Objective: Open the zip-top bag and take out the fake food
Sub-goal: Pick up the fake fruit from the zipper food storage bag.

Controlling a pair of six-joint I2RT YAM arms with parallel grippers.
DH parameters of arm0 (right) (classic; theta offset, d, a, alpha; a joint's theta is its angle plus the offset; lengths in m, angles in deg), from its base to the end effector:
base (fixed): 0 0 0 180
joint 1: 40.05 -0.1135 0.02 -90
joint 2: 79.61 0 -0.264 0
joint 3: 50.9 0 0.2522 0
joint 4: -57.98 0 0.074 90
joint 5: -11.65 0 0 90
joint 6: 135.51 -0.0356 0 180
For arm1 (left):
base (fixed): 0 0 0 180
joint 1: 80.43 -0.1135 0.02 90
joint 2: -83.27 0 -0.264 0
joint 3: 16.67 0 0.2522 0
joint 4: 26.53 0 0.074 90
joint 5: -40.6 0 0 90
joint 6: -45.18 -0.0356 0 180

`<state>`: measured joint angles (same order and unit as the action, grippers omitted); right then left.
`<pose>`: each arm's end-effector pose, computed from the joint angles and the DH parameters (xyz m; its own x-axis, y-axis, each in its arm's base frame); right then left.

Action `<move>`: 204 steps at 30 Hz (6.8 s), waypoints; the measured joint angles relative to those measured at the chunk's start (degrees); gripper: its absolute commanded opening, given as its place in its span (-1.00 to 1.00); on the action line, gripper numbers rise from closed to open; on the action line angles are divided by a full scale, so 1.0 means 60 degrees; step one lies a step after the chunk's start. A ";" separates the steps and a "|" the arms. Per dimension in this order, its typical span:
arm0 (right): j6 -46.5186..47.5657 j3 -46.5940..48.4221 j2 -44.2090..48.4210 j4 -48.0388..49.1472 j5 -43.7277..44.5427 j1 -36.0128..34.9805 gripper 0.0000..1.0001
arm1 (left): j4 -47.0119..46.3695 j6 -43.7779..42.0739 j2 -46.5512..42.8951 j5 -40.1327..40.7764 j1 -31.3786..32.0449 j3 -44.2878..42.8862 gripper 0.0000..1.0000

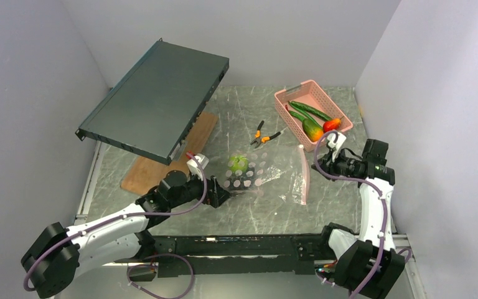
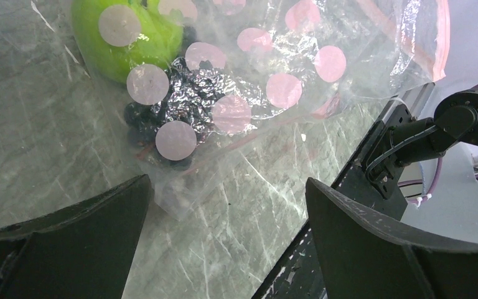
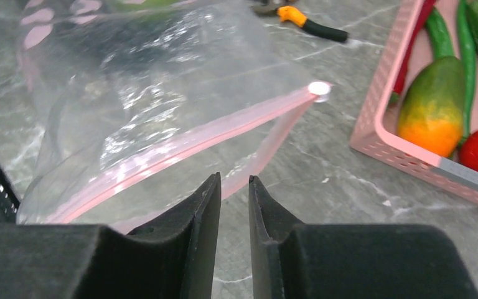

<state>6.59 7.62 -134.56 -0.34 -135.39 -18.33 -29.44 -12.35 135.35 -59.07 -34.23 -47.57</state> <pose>0.1727 -0.0366 0.2691 -0.2699 -0.3546 -0.8952 -0.7513 0.6590 -0.0345 0.1317 -0.1460 0.1964 -0.6243 -0.1136 -0.7729 0.5769 0.6000 -0.5542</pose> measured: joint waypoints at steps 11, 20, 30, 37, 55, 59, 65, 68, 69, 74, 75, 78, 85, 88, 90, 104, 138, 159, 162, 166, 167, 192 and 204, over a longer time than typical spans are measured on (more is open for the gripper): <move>0.4590 -0.0958 0.0106 -0.1898 -0.0834 -0.0342 -0.70 | -0.0025 -0.0033 0.0503 -0.0029 0.0000 -0.0710 0.95; 0.5140 -0.1304 -0.0069 -0.0922 -0.1038 -0.2076 -0.72 | 0.0124 -0.0237 0.1785 0.0233 0.0000 -0.1770 0.80; 0.4885 -0.1432 -0.0667 0.0852 -0.1089 -0.2703 -0.71 | 0.0798 -0.0834 0.3442 0.1617 -0.0047 -0.3497 0.43; 0.3723 -0.1464 -0.0903 0.2514 -0.0984 -0.3249 -0.71 | 0.1399 -0.1133 0.5100 0.2076 -0.0219 -0.4510 0.43; 0.2204 -0.1683 -0.1209 0.4306 -0.0011 -0.3530 -0.70 | 0.1636 -0.0885 0.7253 0.0933 -0.1045 -0.6022 0.10; 0.2131 -0.1683 -0.1344 0.4353 0.0208 -0.3810 -0.64 | 0.1191 -0.0699 0.7366 0.0364 -0.1082 -0.5985 -0.20; 0.2269 -0.1683 -0.1625 0.4226 0.0426 -0.4102 -0.50 | 0.0550 -0.0477 0.7369 -0.0699 -0.1082 -0.5614 -0.50; 0.2645 -0.1683 -0.1698 0.3927 0.0430 -0.4186 -0.43 | 0.0229 -0.0339 0.7369 -0.1169 -0.1082 -0.5340 -0.64; 0.2816 -0.1683 -0.1705 0.3799 0.0423 -0.4222 -0.41 | 0.0127 -0.0266 0.7377 -0.1297 -0.1082 -0.5257 -0.70; 0.3665 -0.1683 -0.1723 0.3053 0.0229 -0.4499 -0.36 | -0.0423 0.0051 0.7461 -0.1851 -0.1082 -0.4889 -0.86; 0.3767 -0.1683 -0.1727 0.2940 0.0204 -0.4550 -0.35 | -0.0557 0.0135 0.7493 -0.1931 -0.1086 -0.4812 -0.89; 0.4025 -0.1683 -0.1767 0.2721 0.0164 -0.4677 -0.29 | -0.0849 0.0299 0.7530 -0.2069 -0.1104 -0.4601 -1.00; 0.4084 -0.1683 -0.1851 0.2353 -0.0058 -0.5122 -0.14 | -0.1115 0.0565 0.7522 -0.2157 -0.1056 -0.4404 -1.00; 0.3840 -0.1683 -0.1887 0.2364 -0.0084 -0.5421 -0.14 | -0.1126 0.0670 0.7522 -0.2157 -0.0987 -0.4411 -1.00; 0.3661 -0.1683 -0.1938 0.2386 -0.0073 -0.5628 -0.14 | -0.1202 0.0787 0.7537 -0.2157 -0.0918 -0.4415 -1.00; 0.2732 -0.1683 -0.2379 0.3169 0.0903 -0.6696 -0.09 | -0.0918 0.0714 0.7694 -0.1909 -0.0583 -0.5060 -0.27; 0.5366 -0.1745 -0.2375 0.1840 0.1049 -0.7293 0.11 | 0.2280 0.0357 0.3512 0.1326 0.1231 -0.2514 0.16; 0.5264 -0.1847 -0.2550 0.2175 0.1923 -0.8426 -0.57 | 0.0721 0.0747 0.4940 0.0062 0.1038 -0.2725 -0.89; 0.5125 -0.1847 -0.2557 0.2218 0.2113 -0.8433 -0.44 | 0.0288 0.0860 0.4903 -0.0076 0.0841 -0.2441 -0.91; 0.4918 -0.1847 -0.2557 0.2266 0.2204 -0.8433 -0.18 | -0.0080 0.1049 0.4900 -0.0222 0.0612 -0.2000 -0.97; 0.4911 -0.1847 -0.2557 0.2262 0.2186 -0.8429 -0.15 | -0.0153 0.1067 0.4900 -0.0255 0.0576 -0.1931 -0.98; 0.4532 -0.1843 -0.2907 0.2634 0.2681 -0.9446 0.14 | -0.1242 0.1304 0.6222 -0.1067 0.0481 -0.2182 -1.00; 0.4455 -0.1818 -0.3468 0.3388 0.3748 -1.0058 -0.72 | -0.1231 0.1297 0.6247 -0.1115 0.0481 -0.2215 -1.00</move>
<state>33.32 -3.29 -155.37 19.99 -112.90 -78.68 -36.83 -4.57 172.83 -65.76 -31.35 -60.86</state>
